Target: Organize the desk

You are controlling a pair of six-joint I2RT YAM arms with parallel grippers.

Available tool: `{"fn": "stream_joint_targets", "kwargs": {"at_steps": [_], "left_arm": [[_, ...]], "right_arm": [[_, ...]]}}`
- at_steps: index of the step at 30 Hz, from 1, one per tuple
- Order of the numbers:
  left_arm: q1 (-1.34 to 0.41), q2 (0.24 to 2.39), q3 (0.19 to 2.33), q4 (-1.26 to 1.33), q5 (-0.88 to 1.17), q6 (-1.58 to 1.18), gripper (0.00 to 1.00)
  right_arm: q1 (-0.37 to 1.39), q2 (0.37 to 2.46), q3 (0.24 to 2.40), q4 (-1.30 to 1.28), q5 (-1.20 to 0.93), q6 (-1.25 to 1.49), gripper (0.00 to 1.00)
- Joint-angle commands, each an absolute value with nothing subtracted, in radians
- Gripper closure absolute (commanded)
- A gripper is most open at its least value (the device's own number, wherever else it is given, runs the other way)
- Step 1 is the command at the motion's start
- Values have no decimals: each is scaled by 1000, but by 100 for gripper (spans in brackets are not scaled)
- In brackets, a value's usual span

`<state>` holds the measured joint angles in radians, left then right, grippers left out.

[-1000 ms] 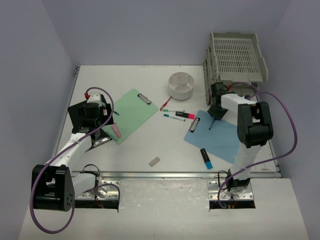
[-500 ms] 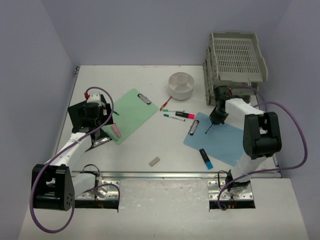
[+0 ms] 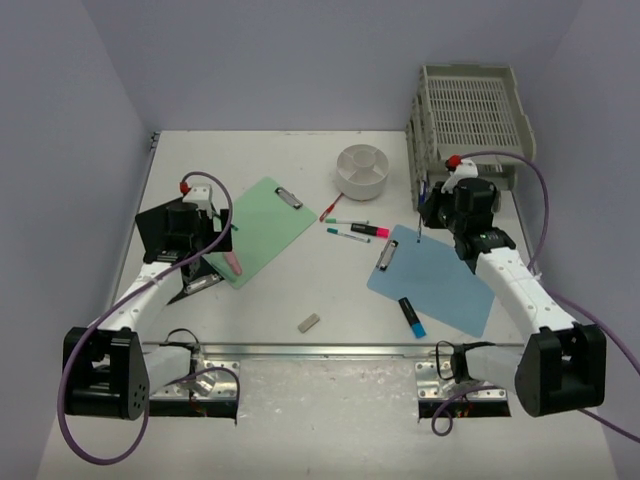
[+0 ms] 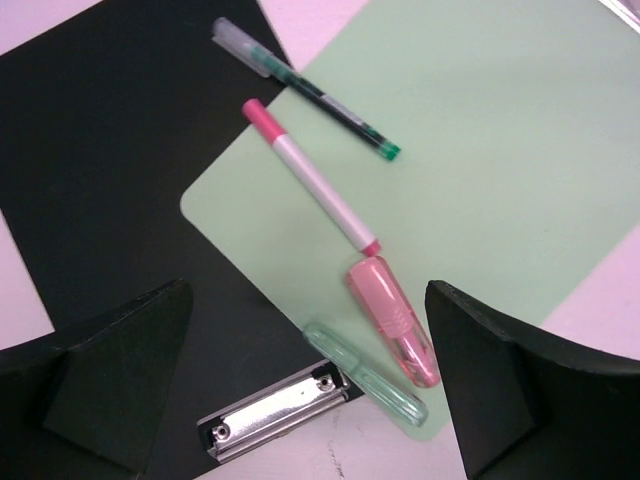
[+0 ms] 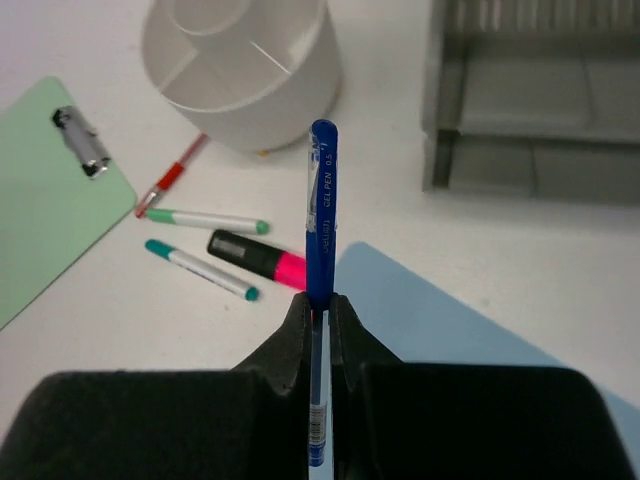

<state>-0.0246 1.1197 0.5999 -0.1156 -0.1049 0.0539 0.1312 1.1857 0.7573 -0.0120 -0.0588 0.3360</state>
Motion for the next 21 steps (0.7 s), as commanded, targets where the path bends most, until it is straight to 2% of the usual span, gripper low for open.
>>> {"fn": "stream_joint_targets", "kwargs": {"at_steps": [1, 6, 11, 18, 21], "left_arm": [[-25, 1013, 610, -74, 61, 105, 0], [-25, 1011, 635, -83, 124, 101, 0], [-24, 1056, 674, -92, 124, 83, 0], [-25, 1074, 692, -92, 141, 80, 0], [-25, 1080, 699, -88, 146, 83, 0]], "right_arm": [[176, 1220, 816, 377, -192, 168, 100], [254, 1395, 893, 708, -205, 16, 100], [325, 1696, 1029, 1075, -152, -109, 100], [350, 2003, 1221, 1322, 8, -124, 100], [348, 2057, 1288, 1330, 47, -94, 100]]}}
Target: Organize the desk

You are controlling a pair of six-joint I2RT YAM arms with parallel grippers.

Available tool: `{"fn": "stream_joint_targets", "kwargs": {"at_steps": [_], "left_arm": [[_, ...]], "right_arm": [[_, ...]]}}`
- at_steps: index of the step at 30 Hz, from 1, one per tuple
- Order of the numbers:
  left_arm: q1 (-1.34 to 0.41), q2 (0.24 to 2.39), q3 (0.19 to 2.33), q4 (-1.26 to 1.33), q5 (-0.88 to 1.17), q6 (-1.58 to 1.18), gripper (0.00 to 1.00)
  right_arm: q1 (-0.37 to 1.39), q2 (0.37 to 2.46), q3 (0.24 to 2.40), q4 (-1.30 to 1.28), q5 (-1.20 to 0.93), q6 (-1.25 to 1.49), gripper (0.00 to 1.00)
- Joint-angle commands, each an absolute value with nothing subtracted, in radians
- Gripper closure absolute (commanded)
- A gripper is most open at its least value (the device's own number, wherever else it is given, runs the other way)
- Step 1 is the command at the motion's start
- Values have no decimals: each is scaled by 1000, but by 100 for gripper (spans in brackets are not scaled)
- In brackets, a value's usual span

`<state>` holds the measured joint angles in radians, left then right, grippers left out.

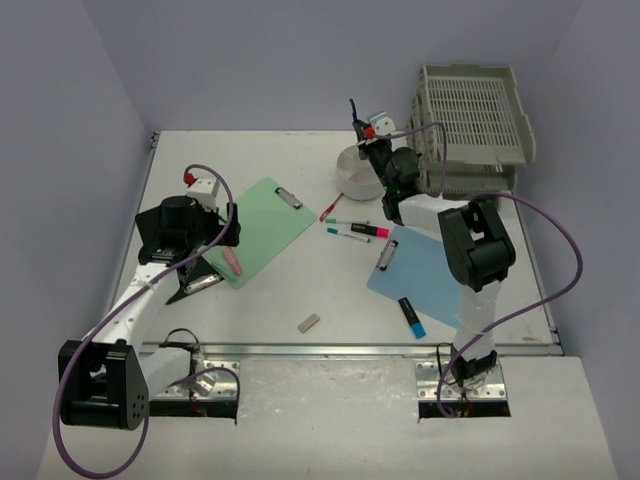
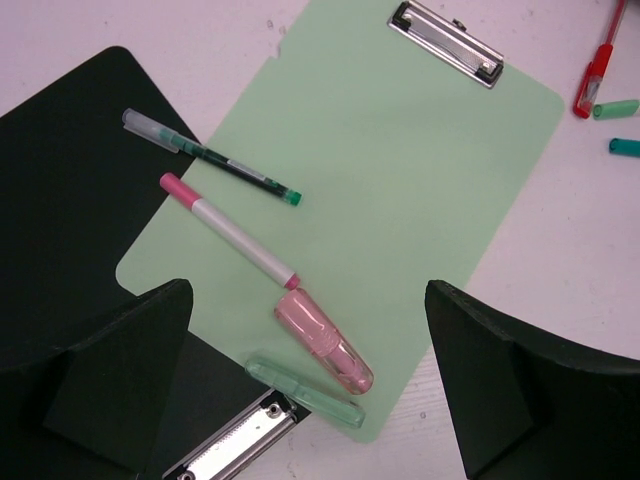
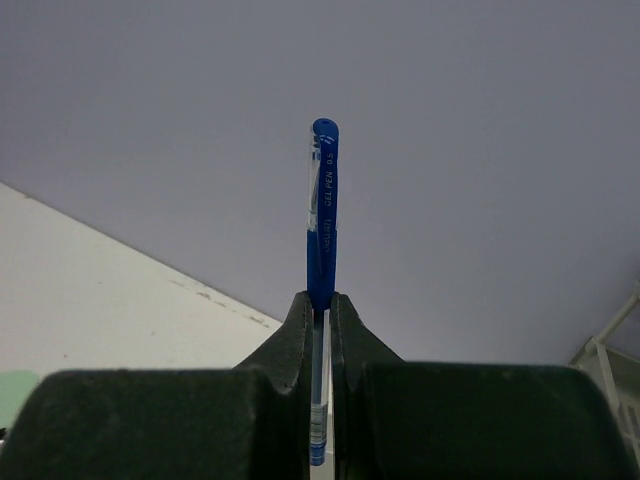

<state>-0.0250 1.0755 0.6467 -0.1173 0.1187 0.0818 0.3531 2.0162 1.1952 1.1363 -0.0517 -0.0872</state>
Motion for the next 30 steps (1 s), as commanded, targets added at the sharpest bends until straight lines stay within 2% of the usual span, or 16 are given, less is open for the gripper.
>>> {"fn": "stream_joint_targets", "kwargs": {"at_steps": [1, 22, 28, 30], "left_arm": [[-25, 1085, 703, -86, 146, 84, 0], [-24, 1181, 756, -27, 166, 91, 0], [-40, 1219, 779, -18, 154, 86, 0], [-87, 1242, 795, -7, 77, 109, 0]], "right_arm": [[349, 2072, 1296, 1332, 50, -86, 100], [348, 2152, 1189, 1336, 138, 48, 100], [348, 2155, 1147, 1335, 133, 48, 84], [348, 2152, 1139, 1332, 152, 61, 73]]}}
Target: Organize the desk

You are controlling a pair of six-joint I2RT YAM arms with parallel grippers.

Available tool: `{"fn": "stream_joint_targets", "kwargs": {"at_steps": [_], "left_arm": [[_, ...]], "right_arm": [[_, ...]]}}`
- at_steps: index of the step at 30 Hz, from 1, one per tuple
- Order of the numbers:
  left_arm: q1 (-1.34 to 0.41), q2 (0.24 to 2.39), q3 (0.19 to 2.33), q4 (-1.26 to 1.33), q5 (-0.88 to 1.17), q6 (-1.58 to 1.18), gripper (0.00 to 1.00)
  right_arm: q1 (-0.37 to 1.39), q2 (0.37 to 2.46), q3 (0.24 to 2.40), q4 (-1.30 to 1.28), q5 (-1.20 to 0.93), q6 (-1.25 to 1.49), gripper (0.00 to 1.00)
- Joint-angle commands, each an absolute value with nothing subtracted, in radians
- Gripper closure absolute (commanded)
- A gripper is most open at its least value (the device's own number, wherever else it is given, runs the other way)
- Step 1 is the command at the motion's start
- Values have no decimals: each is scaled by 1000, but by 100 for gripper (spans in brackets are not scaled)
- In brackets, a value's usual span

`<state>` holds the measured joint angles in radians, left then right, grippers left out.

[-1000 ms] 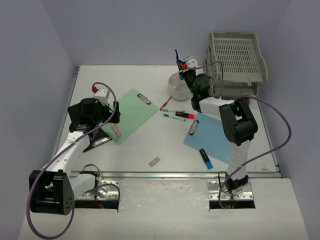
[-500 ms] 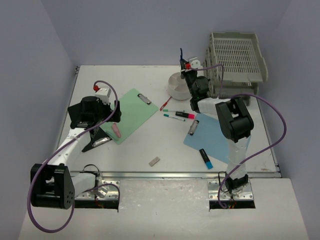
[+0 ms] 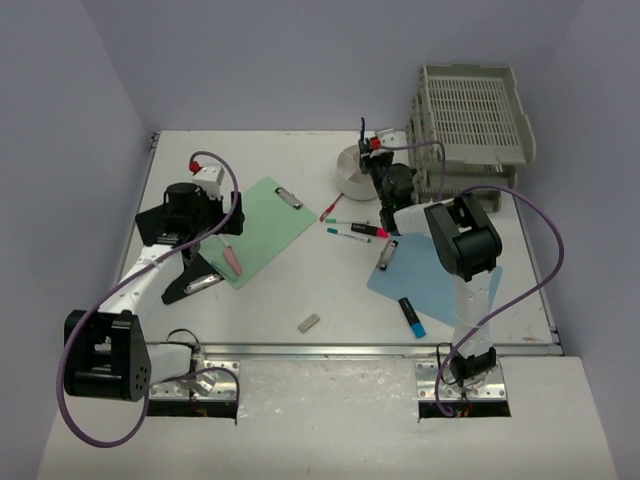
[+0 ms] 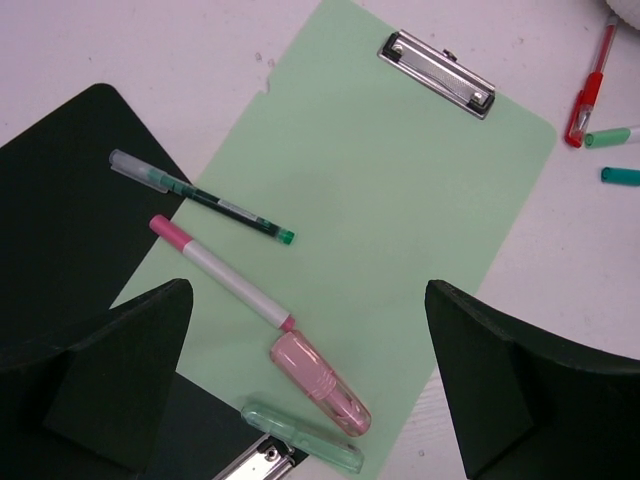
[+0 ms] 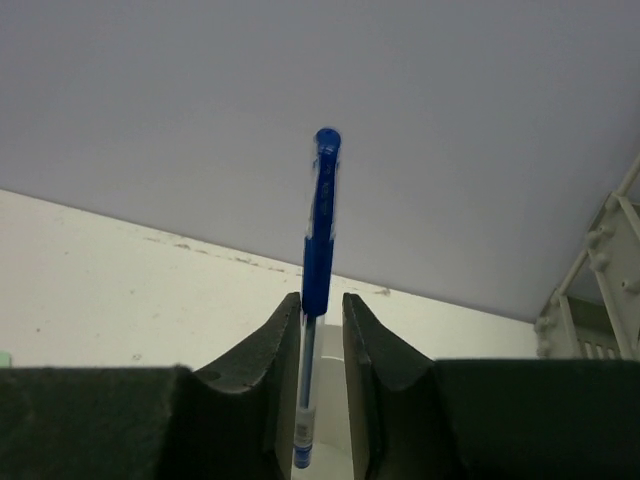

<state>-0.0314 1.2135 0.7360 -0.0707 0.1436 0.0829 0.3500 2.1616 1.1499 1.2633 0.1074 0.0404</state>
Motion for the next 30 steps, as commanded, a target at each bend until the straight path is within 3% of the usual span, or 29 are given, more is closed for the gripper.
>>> {"fn": "stream_joint_targets", "kwargs": {"at_steps": [1, 4, 7, 19, 24, 30], "left_arm": [[-112, 1253, 810, 14, 44, 123, 0], [-179, 1303, 861, 18, 6, 143, 2], [-209, 1397, 956, 4, 13, 122, 6], [-417, 1816, 1276, 24, -38, 91, 18], [-458, 1976, 1447, -23, -25, 69, 28], [-478, 2091, 1565, -73, -21, 59, 30]], "right_arm": [[348, 2150, 1137, 1329, 158, 65, 69], [348, 2143, 1129, 1334, 167, 67, 56], [348, 2127, 1110, 1349, 164, 48, 51], [341, 1954, 952, 1406, 115, -68, 48], [315, 1864, 852, 1403, 69, -104, 48], [294, 1772, 762, 1384, 21, -151, 48]]}}
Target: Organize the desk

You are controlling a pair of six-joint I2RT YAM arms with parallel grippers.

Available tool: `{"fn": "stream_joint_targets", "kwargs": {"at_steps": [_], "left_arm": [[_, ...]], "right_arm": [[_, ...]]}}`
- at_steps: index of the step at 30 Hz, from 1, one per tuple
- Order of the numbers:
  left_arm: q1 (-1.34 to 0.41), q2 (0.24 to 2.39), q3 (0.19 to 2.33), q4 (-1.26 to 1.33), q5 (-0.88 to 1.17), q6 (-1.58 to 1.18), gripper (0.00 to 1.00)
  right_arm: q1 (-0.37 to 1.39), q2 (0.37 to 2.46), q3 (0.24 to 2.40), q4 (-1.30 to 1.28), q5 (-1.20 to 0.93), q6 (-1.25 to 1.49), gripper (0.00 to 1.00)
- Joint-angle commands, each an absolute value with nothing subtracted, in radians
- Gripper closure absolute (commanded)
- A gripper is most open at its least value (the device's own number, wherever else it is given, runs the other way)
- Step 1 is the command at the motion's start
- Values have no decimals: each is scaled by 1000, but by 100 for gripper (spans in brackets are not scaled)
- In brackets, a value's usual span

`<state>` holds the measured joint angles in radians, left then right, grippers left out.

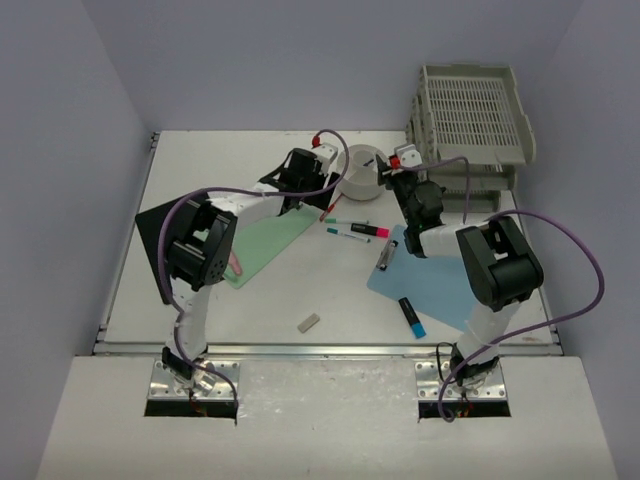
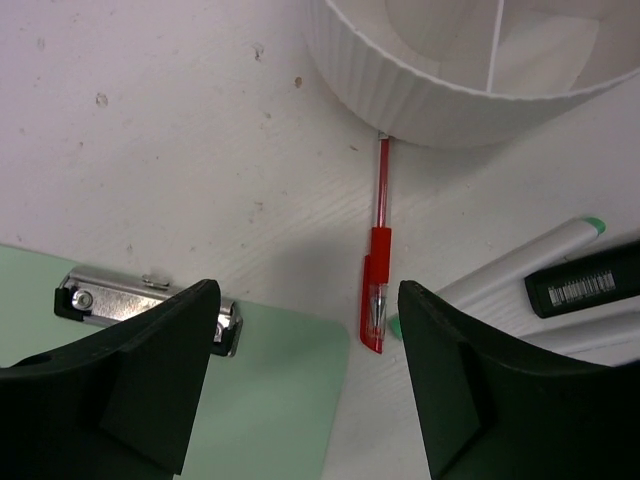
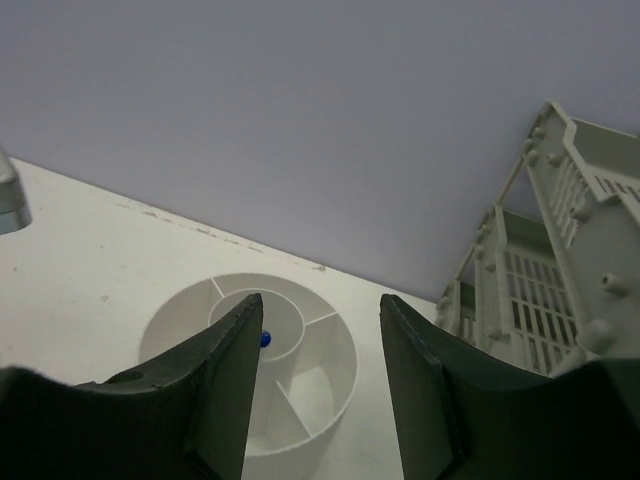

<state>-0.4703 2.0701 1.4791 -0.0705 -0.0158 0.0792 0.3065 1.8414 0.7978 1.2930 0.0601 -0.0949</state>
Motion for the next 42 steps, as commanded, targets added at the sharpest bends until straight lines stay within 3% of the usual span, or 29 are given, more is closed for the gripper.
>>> {"fn": "stream_joint_targets", "kwargs": {"at_steps": [1, 10, 21, 24, 30, 32, 42], "left_arm": [[-487, 2120, 1586, -82, -19, 60, 31], [-518, 2226, 1686, -121, -26, 59, 36], [-529, 2295, 1730, -215, -31, 43, 53], [-531, 2284, 1717, -237, -6, 31, 60], [-530, 2238, 1658, -319, -9, 31, 95], [-528, 2225, 1658, -367, -12, 25, 100], [-445, 1970, 1614, -552, 147, -165, 100]], "right_arm": [[287, 1743, 744, 1374, 14, -155, 48], [255, 1634, 655, 1274, -16, -161, 48], [230, 1500, 633, 1022, -175, -170, 49], [229, 1467, 635, 981, -204, -166, 49], [229, 1407, 624, 908, -278, -213, 34], [229, 1391, 632, 856, -299, -224, 30], [230, 1299, 677, 613, -522, -418, 19]]}}
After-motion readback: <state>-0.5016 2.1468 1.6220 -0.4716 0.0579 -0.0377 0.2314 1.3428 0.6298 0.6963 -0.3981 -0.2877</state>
